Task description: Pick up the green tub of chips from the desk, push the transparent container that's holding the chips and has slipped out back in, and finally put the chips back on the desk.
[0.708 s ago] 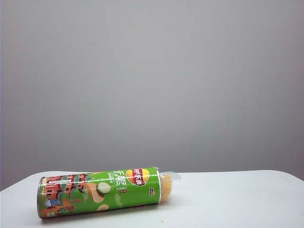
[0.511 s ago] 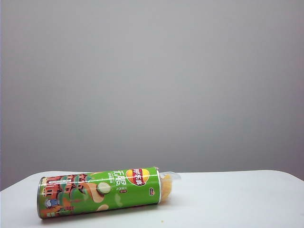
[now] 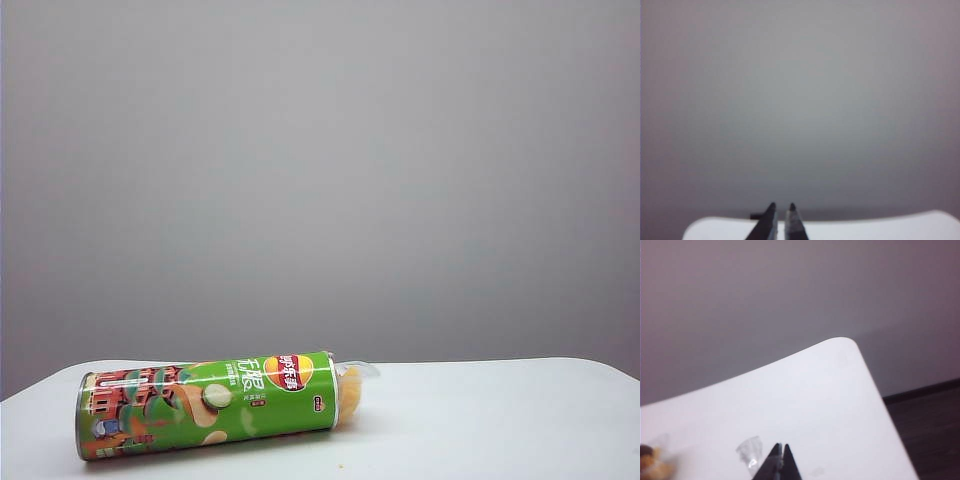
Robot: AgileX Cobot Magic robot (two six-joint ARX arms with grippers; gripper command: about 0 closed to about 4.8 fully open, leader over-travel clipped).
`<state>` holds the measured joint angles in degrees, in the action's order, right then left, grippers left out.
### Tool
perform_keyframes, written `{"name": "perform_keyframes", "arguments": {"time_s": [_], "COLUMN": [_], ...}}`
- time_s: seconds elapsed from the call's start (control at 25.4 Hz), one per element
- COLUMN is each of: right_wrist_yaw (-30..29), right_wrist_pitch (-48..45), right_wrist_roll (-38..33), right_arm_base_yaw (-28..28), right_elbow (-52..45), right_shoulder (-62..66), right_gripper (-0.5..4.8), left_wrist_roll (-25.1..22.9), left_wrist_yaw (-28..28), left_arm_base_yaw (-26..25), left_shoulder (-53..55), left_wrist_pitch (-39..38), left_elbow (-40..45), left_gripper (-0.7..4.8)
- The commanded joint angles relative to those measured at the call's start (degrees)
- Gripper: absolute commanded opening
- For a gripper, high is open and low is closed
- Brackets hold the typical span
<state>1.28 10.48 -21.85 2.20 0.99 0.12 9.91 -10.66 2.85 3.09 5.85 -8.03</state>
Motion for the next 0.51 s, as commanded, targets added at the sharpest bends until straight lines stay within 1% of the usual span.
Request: {"name": "perform_keyframes", "arguments": {"time_s": [0.04, 0.08, 0.2, 0.24, 0.28, 0.31, 0.35, 0.39, 0.51], "right_wrist_yaw": [-0.31, 0.46, 3.98, 4.92, 5.18, 5.16, 5.16, 4.5, 0.77], "right_wrist_pitch": [-1.79, -1.88, -2.45, -3.1, -3.63, -4.33, -4.48, -4.5, -4.81], "right_wrist_roll": [-1.75, -1.75, -1.77, -1.77, -1.77, -1.77, -1.77, -1.75, -1.73], "right_arm_base_yaw": [0.09, 0.07, 0.04, 0.02, 0.02, 0.02, 0.02, 0.02, -0.07], "right_elbow": [4.02, 5.18, 8.98, 10.25, 11.26, 12.52, 13.55, 15.91, 19.02], "right_shoulder": [0.13, 0.28, 2.03, 3.28, 4.46, 6.19, 7.8, 11.85, 18.69], "right_gripper": [-0.02, -0.02, -0.03, -0.03, -0.03, -0.03, -0.03, -0.03, -0.03], "left_wrist_roll": [-2.84, -4.28, -12.28, -15.85, -18.38, -21.03, -23.17, -26.8, -34.07], "left_wrist_yaw": [0.35, 0.31, -1.99, -3.34, -4.44, -5.97, -7.28, -9.79, -14.34], "left_arm_base_yaw": [0.02, 0.02, 0.02, 0.02, 0.04, 0.02, 0.04, 0.07, 0.09], "left_shoulder": [6.97, 9.79, 20.68, 25.05, 28.7, 32.89, 36.2, 42.38, 51.56], "left_wrist_pitch": [0.04, 0.07, -0.04, -0.09, -0.13, -0.35, -0.61, -2.01, -7.69], "left_elbow": [-5.79, -7.8, -14.93, -17.68, -19.93, -22.71, -24.92, -29.35, -37.0], "left_gripper": [0.3, 0.3, 0.31, 0.39, 0.64, 0.91, 1.0, 1.0, 1.0]}}
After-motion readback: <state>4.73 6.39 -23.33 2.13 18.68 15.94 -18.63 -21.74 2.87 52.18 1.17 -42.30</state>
